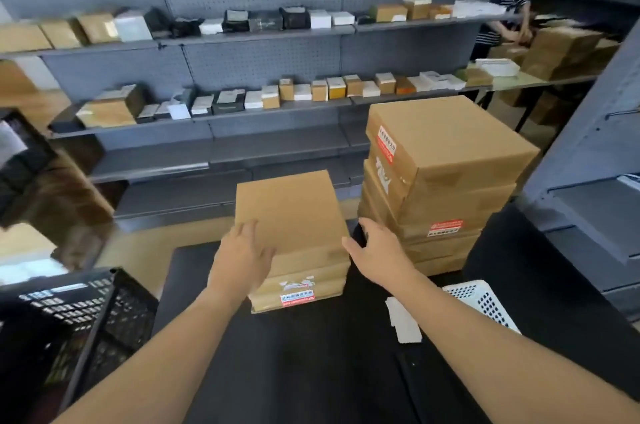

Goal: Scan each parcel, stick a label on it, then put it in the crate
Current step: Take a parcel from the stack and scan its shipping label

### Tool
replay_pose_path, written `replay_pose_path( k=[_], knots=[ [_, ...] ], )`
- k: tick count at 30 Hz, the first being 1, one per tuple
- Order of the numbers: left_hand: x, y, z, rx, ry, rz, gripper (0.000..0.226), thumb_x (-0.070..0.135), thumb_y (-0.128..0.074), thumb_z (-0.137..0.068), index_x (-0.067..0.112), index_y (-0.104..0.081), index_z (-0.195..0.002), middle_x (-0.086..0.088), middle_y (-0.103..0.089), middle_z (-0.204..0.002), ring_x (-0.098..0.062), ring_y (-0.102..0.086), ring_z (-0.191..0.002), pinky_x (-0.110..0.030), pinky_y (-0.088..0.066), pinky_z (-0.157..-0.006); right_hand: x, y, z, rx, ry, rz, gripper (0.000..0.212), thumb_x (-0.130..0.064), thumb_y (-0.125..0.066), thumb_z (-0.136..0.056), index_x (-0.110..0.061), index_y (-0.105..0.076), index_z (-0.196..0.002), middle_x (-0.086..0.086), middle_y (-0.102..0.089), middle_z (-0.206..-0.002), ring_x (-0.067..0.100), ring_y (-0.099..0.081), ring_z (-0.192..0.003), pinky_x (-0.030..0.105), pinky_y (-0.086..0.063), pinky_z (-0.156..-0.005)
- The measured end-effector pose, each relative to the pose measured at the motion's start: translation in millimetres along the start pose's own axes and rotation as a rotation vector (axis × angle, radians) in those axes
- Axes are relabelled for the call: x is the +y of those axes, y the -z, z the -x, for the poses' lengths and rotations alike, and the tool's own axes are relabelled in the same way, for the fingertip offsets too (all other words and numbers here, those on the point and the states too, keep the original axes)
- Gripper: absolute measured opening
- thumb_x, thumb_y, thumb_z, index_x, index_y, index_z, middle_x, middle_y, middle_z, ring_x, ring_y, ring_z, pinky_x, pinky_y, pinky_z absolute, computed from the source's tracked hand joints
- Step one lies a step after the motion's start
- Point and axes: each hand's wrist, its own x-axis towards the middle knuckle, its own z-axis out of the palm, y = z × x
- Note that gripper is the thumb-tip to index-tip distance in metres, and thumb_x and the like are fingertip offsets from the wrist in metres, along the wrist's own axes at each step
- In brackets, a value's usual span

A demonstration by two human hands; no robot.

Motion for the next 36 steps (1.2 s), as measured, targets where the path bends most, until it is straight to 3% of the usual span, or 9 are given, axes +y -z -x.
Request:
replay_pose_path(
  k=[5,8,11,16,19,22,29,32,36],
  knots=[
    [-40,-23,-26,0.023,0.193,0.165,0.053,0.038,-0.06,-0.096,0.01,-0.045,-0.138,-0.014,-0.055,-0.135,-0.035,-0.05,-0.123,-0.045,-0.044,-0.099,10,-20,-49,-0.09,-0.075,-0.036,0.073,-0.054,-0.048,-0.103,-0.013,-0.029,-0.16,0.005,-0.039,-0.161,0.028,-0.04,-0.145,0.036,-0.037,-0.109],
    [-50,-37,-30,-0.025,0.281,0.252,0.052,0.038,-0.058,-0.099,0.002,-0.047,-0.134,-0.016,-0.059,-0.131,-0.037,-0.055,-0.118,-0.034,-0.04,-0.087,20,-37,-63,-0.112,-0.079,-0.099,0.057,-0.054,-0.051,-0.101,-0.019,-0.051,-0.146,-0.001,-0.06,-0.139,0.025,-0.056,-0.126,0.034,-0.045,-0.097],
    [-48,-40,-24,-0.015,0.278,0.262,0.045,0.038,-0.056,-0.1,0.001,-0.056,-0.125,-0.015,-0.065,-0.121,-0.035,-0.058,-0.112,-0.032,-0.038,-0.082,28,-49,-62,-0.077,-0.07,-0.182,0.051,-0.057,-0.051,-0.095,-0.023,-0.063,-0.131,-0.004,-0.069,-0.12,0.024,-0.062,-0.114,0.045,-0.051,-0.1],
    [-35,-31,39,0.07,0.275,0.364,0.031,0.036,-0.061,-0.097,0.013,-0.061,-0.118,0.013,-0.061,-0.091,-0.017,-0.058,-0.093,-0.02,-0.039,-0.066,32,-41,-3,-0.041,-0.045,-0.316,0.039,-0.041,-0.055,-0.101,-0.024,-0.063,-0.135,-0.008,-0.07,-0.122,0.016,-0.063,-0.111,0.037,-0.052,-0.099],
    [-28,-29,111,0.094,0.308,0.47,0.041,0.036,-0.065,-0.094,0.02,-0.058,-0.132,0.017,-0.061,-0.104,-0.008,-0.057,-0.097,-0.016,-0.039,-0.073,51,-34,62,-0.047,-0.064,-0.369,0.043,-0.04,-0.061,-0.099,-0.027,-0.059,-0.14,-0.016,-0.068,-0.121,0.006,-0.062,-0.11,0.023,-0.049,-0.091],
    [-36,-39,177,0.047,0.352,0.506,0.051,0.039,-0.072,-0.09,0.024,-0.056,-0.136,0.017,-0.062,-0.112,-0.004,-0.058,-0.101,-0.017,-0.04,-0.082,81,-35,120,-0.053,-0.13,-0.377,0.058,-0.041,-0.068,-0.095,-0.029,-0.051,-0.148,-0.015,-0.064,-0.132,0.005,-0.061,-0.117,0.029,-0.049,-0.102],
    [-55,-102,246,-0.002,0.464,0.568,0.049,0.03,-0.076,-0.088,0.026,-0.059,-0.133,0.03,-0.06,-0.098,0.021,-0.059,-0.082,0.001,-0.041,-0.066,146,-90,181,-0.088,-0.282,-0.406,0.059,-0.029,-0.072,-0.094,-0.026,-0.05,-0.149,-0.017,-0.065,-0.128,0.001,-0.062,-0.113,0.021,-0.047,-0.096],
    [-63,-132,248,-0.032,0.532,0.566,0.051,0.031,-0.074,-0.09,0.026,-0.055,-0.137,0.027,-0.059,-0.101,0.02,-0.058,-0.08,-0.004,-0.041,-0.068,165,-115,176,-0.104,-0.339,-0.41,0.06,-0.027,-0.072,-0.095,-0.023,-0.048,-0.149,-0.016,-0.063,-0.125,0.004,-0.061,-0.113,0.023,-0.048,-0.096],
    [-79,-165,242,-0.095,0.613,0.556,0.054,0.031,-0.072,-0.09,0.024,-0.052,-0.14,0.01,-0.064,-0.121,-0.001,-0.059,-0.094,-0.022,-0.041,-0.086,187,-144,164,-0.164,-0.414,-0.414,0.059,-0.024,-0.073,-0.094,-0.02,-0.049,-0.147,-0.007,-0.065,-0.132,0.007,-0.063,-0.114,0.026,-0.05,-0.099]
  ],
)
